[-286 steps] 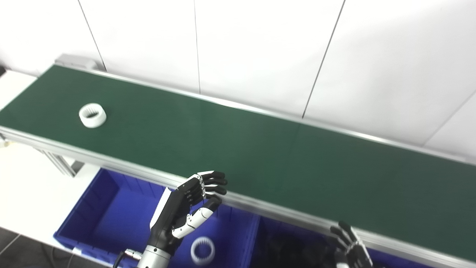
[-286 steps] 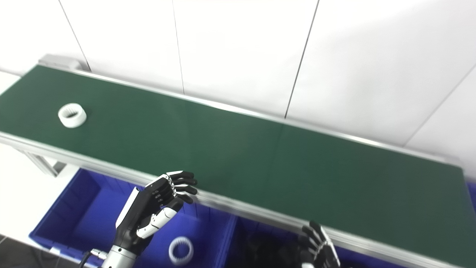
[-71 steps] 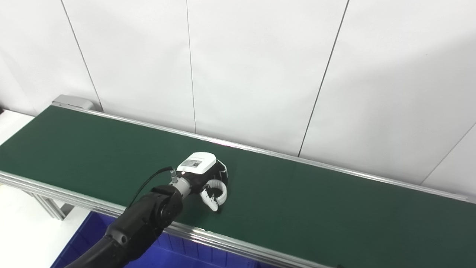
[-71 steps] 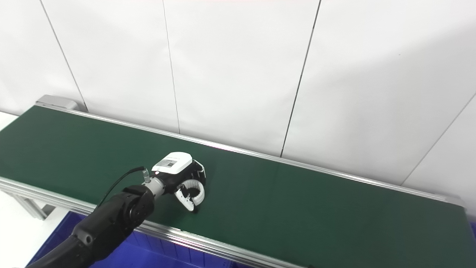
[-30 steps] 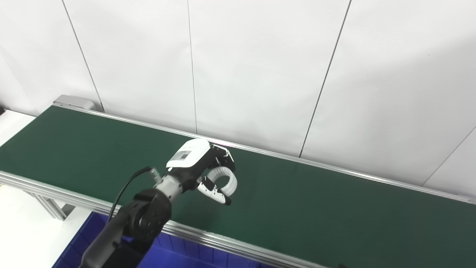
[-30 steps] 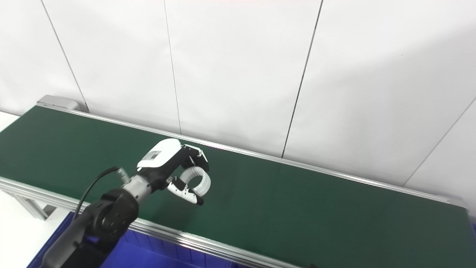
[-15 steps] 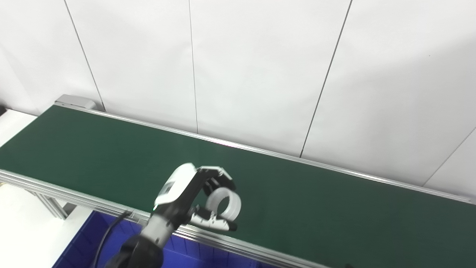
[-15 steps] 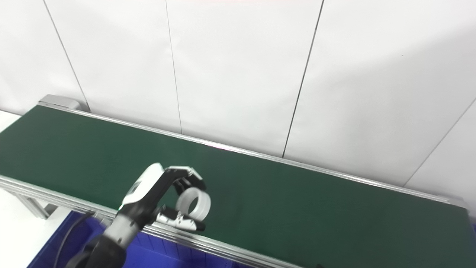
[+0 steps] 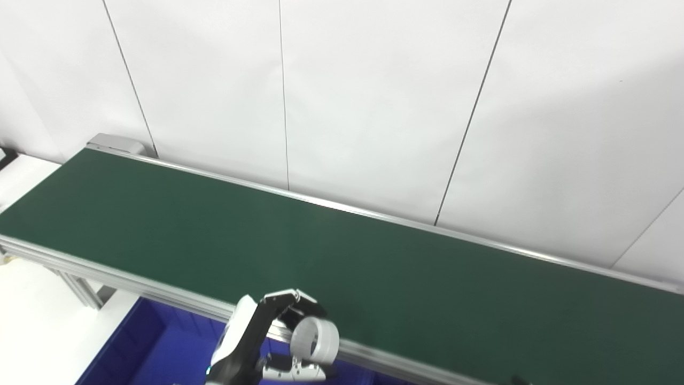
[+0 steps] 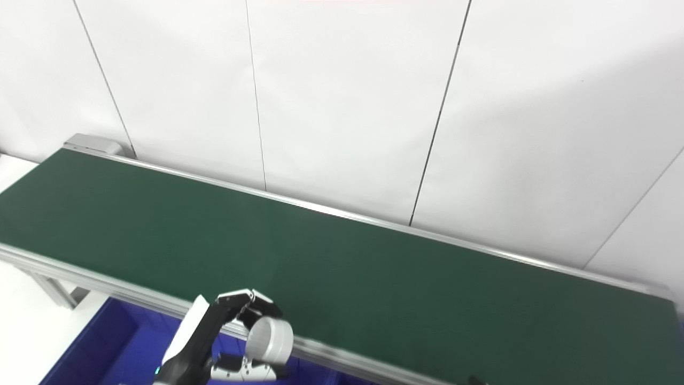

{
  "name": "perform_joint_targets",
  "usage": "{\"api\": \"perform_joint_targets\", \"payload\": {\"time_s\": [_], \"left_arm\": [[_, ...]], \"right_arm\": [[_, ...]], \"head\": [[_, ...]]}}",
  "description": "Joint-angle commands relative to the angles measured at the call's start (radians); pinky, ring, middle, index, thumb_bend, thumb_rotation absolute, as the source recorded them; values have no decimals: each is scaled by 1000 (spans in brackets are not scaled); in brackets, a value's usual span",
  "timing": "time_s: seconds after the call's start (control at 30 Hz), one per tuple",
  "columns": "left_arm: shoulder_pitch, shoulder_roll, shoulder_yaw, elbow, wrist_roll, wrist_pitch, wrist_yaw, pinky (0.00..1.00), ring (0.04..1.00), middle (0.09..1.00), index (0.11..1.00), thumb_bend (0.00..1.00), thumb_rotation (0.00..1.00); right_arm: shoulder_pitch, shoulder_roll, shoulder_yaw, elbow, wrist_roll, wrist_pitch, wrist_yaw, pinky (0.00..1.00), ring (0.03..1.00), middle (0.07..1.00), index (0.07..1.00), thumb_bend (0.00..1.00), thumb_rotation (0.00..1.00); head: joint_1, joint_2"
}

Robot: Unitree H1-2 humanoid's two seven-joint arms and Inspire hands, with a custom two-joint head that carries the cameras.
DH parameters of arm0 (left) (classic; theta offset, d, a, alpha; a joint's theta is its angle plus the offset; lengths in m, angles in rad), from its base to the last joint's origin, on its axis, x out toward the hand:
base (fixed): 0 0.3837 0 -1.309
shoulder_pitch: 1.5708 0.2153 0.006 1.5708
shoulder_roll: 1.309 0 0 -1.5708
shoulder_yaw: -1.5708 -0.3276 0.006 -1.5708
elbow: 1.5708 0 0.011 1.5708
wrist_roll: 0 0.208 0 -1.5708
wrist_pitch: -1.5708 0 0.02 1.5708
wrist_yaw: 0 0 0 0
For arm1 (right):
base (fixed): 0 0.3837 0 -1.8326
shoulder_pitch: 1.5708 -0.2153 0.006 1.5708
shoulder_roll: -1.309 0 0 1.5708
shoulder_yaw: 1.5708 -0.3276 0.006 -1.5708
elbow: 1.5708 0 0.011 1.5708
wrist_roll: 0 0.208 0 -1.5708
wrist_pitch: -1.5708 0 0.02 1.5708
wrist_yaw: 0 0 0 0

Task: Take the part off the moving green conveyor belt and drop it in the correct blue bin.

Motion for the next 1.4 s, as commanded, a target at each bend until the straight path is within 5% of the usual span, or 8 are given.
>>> {"api": "perform_joint_targets", "payload": {"time_s": [0.0, 0.1, 0.3, 0.83, 1.37], "left_arm": [[-5, 12, -2, -59, -7, 4, -18, 483, 487, 503, 448, 477, 0], [-10, 21, 5, -102, -1, 48, -48, 478, 486, 504, 450, 477, 0], [-22, 51, 26, -145, -37, 84, -96, 470, 470, 493, 463, 479, 0], [-28, 80, 58, -173, -66, 183, -152, 468, 469, 486, 468, 479, 0], [-30, 171, 82, -81, -28, 162, -160, 446, 454, 478, 486, 480, 0]], "right_arm": [[9, -3, -7, -49, 19, -51, 20, 665, 757, 811, 867, 506, 702], [21, -5, -13, -102, 19, -33, 23, 672, 759, 815, 870, 544, 712], [31, -11, -26, -189, 37, 27, 32, 674, 755, 811, 868, 576, 701], [41, 6, -23, -218, 14, 50, 34, 645, 739, 799, 856, 602, 699], [61, 12, -21, -231, 15, 45, 34, 639, 734, 796, 854, 609, 691]], "head": [[8, 22], [34, 129], [21, 200], [7, 184], [-8, 185]]}}
